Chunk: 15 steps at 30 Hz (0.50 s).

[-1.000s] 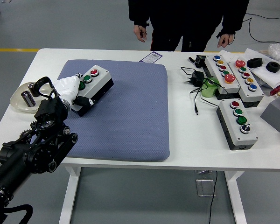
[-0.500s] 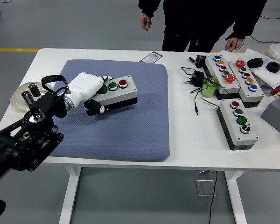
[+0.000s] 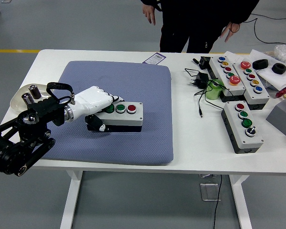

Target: Pick up the button,place it on the desk,press the button,press the button

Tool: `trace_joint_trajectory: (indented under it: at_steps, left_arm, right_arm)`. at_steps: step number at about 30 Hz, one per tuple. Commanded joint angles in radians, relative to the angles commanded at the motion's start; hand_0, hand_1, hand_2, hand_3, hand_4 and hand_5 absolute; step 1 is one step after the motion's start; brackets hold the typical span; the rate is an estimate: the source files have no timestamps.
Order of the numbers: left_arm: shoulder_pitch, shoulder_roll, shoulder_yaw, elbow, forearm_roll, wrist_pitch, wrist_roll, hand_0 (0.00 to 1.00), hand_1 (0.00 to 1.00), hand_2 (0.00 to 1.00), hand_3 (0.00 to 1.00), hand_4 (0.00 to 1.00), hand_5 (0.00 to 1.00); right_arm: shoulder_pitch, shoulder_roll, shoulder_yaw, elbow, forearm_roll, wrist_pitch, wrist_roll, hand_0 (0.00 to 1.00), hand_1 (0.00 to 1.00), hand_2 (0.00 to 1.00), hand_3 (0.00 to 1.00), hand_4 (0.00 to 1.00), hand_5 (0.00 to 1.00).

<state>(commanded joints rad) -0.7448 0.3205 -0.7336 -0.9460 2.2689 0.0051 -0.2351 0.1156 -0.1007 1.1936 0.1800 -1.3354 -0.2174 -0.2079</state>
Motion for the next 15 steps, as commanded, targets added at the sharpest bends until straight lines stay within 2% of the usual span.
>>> trace_joint_trajectory:
  at_steps: [2,3,8,9,14,15]
  left_arm:
    - [0.005,0.000,-0.016,-0.001,0.000,-0.019,-0.003,0.285,0.350,0.346,0.633,0.843,0.002]
    - [0.006,0.000,-0.021,-0.002,0.000,-0.025,-0.005,0.531,0.647,0.791,0.986,0.944,0.163]
    - [0.002,0.005,-0.032,-0.005,0.000,-0.059,-0.006,0.531,0.647,0.791,0.986,0.944,0.163]
    - [0.002,0.006,-0.035,-0.006,0.000,-0.062,-0.006,0.772,0.852,0.992,0.998,0.998,0.306]
    - [0.012,0.010,-0.053,-0.019,0.000,-0.063,-0.004,0.772,0.852,0.992,0.998,0.998,0.306]
    - [0.015,0.010,-0.061,-0.025,-0.001,-0.063,-0.002,0.882,0.966,0.998,0.998,0.998,0.360]
  right_arm:
    - [0.001,0.001,0.000,0.000,0.001,0.000,0.000,0.744,0.686,0.706,0.576,0.180,0.112]
    - [0.001,0.001,-0.001,0.000,0.001,0.000,0.000,0.745,0.686,0.706,0.576,0.180,0.112]
    - [0.002,0.001,0.002,0.000,-0.005,0.002,0.000,0.745,0.686,0.706,0.576,0.180,0.112]
    - [0.002,0.001,0.001,0.000,-0.004,0.002,0.000,0.745,0.686,0.706,0.576,0.180,0.112]
    - [0.003,0.000,0.001,0.000,-0.002,0.003,0.000,0.745,0.686,0.706,0.576,0.180,0.112]
    - [0.003,0.001,0.001,0.000,-0.002,0.003,0.000,0.745,0.686,0.706,0.576,0.179,0.112]
